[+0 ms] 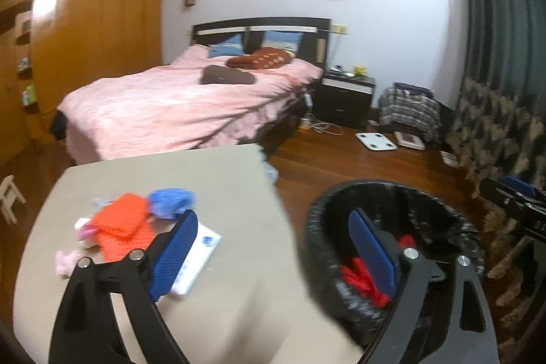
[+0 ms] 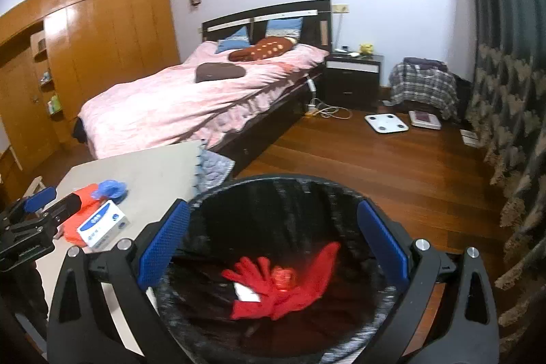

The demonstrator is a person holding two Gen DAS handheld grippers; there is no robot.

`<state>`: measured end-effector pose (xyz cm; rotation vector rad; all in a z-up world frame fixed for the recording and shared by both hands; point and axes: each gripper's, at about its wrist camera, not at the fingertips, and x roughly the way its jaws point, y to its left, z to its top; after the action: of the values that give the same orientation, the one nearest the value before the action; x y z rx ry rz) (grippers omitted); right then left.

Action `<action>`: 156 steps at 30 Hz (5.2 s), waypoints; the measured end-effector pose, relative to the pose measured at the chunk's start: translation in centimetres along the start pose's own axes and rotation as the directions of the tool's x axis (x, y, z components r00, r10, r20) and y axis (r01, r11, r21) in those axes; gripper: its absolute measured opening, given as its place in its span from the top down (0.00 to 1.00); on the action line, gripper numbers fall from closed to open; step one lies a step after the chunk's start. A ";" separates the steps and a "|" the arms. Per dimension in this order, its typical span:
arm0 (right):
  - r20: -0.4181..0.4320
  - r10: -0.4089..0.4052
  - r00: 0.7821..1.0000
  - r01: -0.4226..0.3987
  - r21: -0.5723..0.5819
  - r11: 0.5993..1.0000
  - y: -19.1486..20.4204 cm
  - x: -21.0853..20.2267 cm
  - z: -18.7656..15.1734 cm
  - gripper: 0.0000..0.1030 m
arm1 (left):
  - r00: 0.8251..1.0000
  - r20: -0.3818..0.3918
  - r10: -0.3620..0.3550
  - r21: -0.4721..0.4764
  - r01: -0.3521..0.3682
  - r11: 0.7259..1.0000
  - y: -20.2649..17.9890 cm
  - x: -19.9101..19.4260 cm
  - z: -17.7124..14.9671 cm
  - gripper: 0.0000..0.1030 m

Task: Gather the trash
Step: 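Move both tools back over the table toward the remaining items, then grasp the white alcohol pads box with the right gripper while the left gripper grasps the orange mesh net, then lift the orange mesh net with the left gripper while the right gripper holds the box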

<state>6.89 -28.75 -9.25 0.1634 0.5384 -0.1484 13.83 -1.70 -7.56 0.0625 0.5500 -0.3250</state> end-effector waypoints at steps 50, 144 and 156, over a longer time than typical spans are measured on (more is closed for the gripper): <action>-0.345 0.202 0.916 -0.303 -0.269 0.914 27.1 15.2 -8.4 0.07 | 0.908 -0.107 0.405 -0.140 -0.417 0.898 21.6 -0.4 -9.4 0.13; -0.269 0.247 0.931 -0.304 -0.193 0.933 20.0 11.4 -2.3 0.48 | 0.973 -0.087 0.214 -0.043 -0.218 0.975 12.3 0.5 -4.4 0.87; -0.255 0.253 0.933 -0.304 -0.185 0.935 19.0 9.4 -2.3 0.48 | 0.966 -0.146 0.212 -0.051 -0.221 0.974 12.0 0.6 -5.8 0.87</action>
<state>17.17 -10.67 -13.91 0.0369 0.7494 0.2130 15.28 10.36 -13.14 0.0801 0.6862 -0.0887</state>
